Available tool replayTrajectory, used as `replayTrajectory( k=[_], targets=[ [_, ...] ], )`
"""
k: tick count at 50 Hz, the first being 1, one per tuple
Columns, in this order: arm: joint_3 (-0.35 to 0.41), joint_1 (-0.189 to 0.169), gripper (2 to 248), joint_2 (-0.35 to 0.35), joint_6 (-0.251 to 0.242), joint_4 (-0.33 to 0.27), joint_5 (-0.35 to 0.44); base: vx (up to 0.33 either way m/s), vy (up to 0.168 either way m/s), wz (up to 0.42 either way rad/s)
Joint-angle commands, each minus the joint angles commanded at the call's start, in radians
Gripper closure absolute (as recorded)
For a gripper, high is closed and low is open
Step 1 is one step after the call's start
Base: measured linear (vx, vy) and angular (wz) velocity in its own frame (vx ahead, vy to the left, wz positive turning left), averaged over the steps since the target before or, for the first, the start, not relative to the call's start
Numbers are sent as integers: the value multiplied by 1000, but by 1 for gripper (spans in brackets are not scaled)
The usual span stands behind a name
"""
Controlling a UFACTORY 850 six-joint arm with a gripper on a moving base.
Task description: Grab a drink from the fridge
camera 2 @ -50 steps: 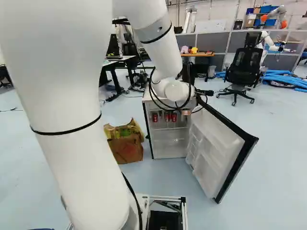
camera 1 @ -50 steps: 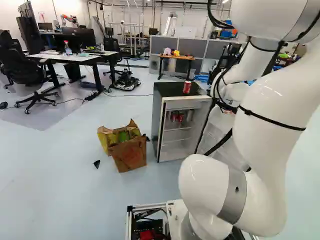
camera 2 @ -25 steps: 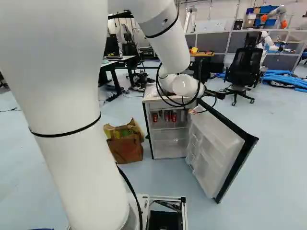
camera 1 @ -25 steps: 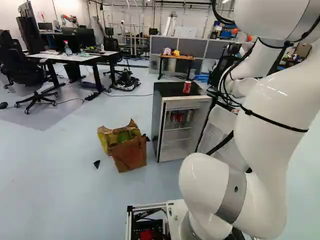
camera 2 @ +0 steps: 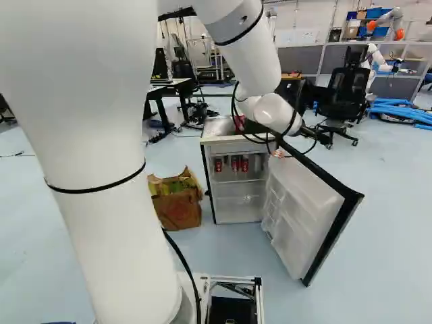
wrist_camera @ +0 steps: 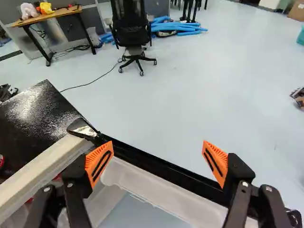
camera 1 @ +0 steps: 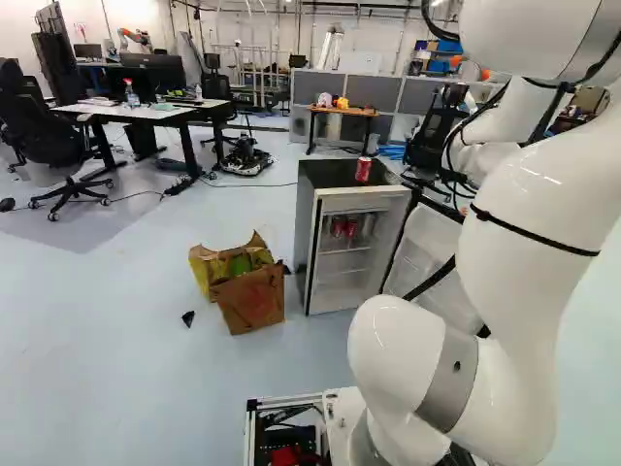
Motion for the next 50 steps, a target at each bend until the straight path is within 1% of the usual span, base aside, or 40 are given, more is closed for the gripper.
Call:
replayTrajectory(
  k=[33,50],
  targets=[
    [-124,-69,3,-38,0,146,-229,0,0,0],
    [-192,-102,3,-65,0,207,-351,0,0,0]
  ],
)
